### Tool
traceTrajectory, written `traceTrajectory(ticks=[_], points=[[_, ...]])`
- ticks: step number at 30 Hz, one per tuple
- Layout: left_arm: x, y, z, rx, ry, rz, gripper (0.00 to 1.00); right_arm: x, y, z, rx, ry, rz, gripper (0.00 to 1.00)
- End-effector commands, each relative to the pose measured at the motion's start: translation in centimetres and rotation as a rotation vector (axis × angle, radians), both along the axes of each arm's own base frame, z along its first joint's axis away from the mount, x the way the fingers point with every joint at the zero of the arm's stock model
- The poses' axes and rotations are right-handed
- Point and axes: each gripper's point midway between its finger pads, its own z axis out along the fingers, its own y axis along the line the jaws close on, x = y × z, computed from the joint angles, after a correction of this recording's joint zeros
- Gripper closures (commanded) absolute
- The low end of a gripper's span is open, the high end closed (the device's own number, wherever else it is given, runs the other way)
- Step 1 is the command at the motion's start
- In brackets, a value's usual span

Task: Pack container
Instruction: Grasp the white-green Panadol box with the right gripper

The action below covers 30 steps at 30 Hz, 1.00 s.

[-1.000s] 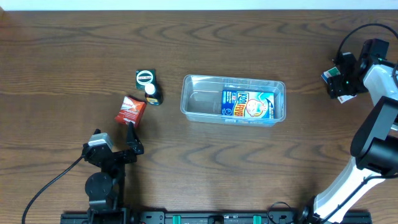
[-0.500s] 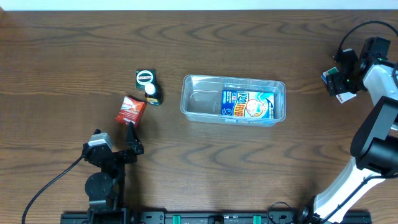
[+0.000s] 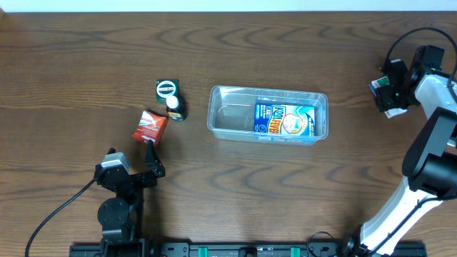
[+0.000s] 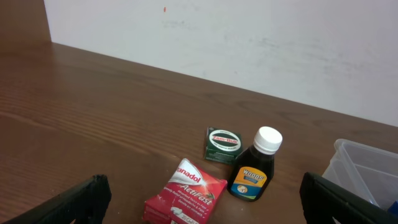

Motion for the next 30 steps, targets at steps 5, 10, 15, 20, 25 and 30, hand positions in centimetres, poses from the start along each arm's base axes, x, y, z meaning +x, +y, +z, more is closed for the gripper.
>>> traceTrajectory(ticks=[5,10,15,20,25,30], points=[[-0.1,0.6,-1.9,-0.003,0.057,0.031,0.02,0.1,0.6,-0.3,0.074,-0.012,-0.047,0.59],[-0.1,0.6,-1.9,-0.003,0.057,0.031,0.02,-0.3,0.8,-0.2,0.093,-0.002,-0.093,0.65],[-0.1,0.5,-1.9,-0.004,0.057,0.031,0.02,-0.6,1.0,1.6,0.095,0.006,-0.091,0.64],[-0.1,0.6,-1.9,-0.003,0.057,0.031,0.02,0.0,1.3,6.8,0.087,-0.05,-0.077,0.64],[-0.1,0.6,-1.9,-0.003,0.057,0.031,0.02,1.4,4.5,14.6,0.124,-0.2,0.005,0.65],[-0.1,0.5,-1.9,-0.003,0.057,0.031,0.02,1.4,11.3,22.0,0.224,-0.361,0.174,0.64]])
